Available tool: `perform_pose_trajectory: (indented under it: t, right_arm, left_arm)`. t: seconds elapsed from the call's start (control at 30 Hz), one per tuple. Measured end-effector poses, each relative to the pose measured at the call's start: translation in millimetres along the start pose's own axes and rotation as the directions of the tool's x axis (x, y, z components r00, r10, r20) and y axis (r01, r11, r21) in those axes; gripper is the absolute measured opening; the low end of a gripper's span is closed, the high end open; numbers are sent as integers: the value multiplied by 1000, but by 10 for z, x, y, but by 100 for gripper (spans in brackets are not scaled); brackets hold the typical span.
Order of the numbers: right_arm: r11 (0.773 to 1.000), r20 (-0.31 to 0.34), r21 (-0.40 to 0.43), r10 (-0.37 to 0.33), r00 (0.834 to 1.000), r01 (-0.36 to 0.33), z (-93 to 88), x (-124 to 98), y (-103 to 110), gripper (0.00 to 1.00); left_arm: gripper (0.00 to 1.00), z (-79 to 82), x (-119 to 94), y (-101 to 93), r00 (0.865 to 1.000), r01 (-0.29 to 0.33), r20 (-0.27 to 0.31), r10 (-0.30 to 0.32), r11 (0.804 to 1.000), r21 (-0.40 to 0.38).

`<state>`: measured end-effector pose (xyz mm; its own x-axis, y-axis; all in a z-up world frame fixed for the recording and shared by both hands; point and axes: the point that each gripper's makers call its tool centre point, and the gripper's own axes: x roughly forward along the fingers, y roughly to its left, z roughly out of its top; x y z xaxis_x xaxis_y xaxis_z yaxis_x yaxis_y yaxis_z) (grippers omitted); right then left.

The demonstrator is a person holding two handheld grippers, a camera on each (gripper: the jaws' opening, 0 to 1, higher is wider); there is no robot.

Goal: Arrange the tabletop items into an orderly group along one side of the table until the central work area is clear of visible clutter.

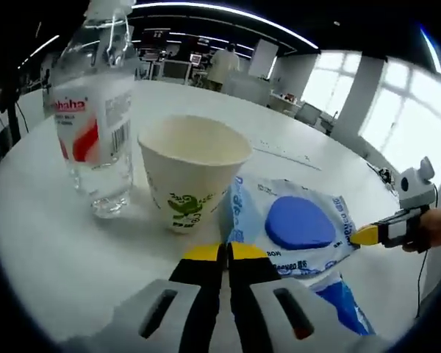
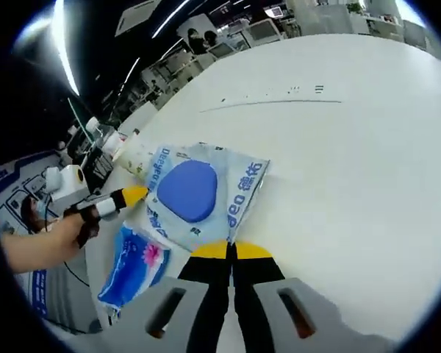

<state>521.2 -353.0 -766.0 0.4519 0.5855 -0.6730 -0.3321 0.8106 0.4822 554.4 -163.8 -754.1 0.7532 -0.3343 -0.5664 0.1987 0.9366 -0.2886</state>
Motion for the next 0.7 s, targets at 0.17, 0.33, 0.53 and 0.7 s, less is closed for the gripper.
perform_pose_trajectory:
  t: [0.17, 0.33, 0.53, 0.7]
  right_arm:
    - [994, 18, 108, -1, 1000, -1, -7, -17, -4, 0]
    - [997, 135, 50, 52, 989, -59, 201, -154, 95, 13]
    - [990, 287, 67, 98, 953, -122, 266, -516, 180, 49]
    - [986, 354, 23, 144, 924, -163, 129, -840, 347, 73]
  left_arm:
    - [0, 2, 8, 12, 1000, -16, -13, 16, 1000, -2]
    - [6, 48, -52, 6, 998, -58, -7, 58, 997, 48]
    - [63, 84, -265, -74, 994, -37, 98, 39, 999, -21]
    - [76, 40, -517, -303, 988, 65, 147, -50, 993, -94]
